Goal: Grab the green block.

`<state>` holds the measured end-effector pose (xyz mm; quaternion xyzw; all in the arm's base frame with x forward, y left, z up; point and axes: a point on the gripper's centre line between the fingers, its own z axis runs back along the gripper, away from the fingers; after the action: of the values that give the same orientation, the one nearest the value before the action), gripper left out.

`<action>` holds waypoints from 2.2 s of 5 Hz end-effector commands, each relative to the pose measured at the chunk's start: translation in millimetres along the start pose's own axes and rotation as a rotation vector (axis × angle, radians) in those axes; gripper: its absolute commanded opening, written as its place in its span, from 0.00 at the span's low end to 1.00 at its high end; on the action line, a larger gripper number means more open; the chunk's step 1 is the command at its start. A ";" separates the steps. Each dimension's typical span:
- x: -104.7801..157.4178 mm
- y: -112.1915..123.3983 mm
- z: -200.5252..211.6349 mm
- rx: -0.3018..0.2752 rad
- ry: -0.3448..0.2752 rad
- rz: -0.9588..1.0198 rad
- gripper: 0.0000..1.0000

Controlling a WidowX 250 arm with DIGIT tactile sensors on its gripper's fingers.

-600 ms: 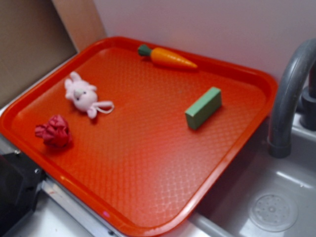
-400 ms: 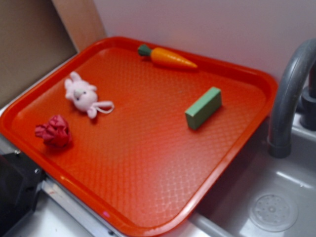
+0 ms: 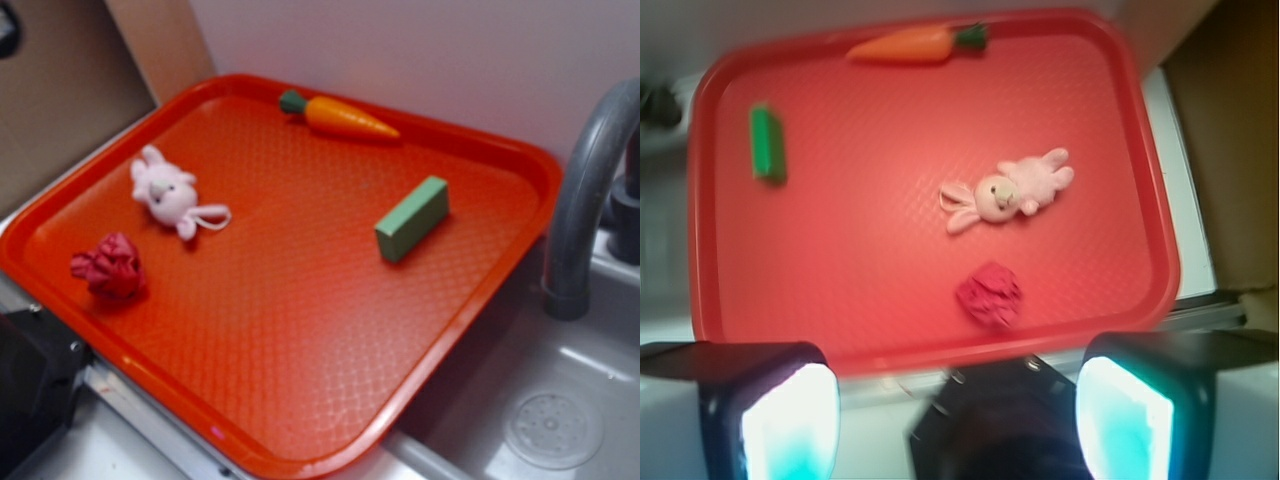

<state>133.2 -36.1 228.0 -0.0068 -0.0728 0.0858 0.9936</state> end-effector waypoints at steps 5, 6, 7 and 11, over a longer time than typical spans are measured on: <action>106.7 -167.0 -165.4 -0.058 -0.160 -0.068 1.00; 112.5 -172.2 -191.3 -0.020 -0.134 -0.087 1.00; 113.2 -174.0 -219.6 0.015 -0.083 -0.138 1.00; 108.5 -128.9 -168.2 0.009 -0.007 -0.069 0.00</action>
<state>280.3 -146.4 59.3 0.0177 -0.0441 0.0442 0.9979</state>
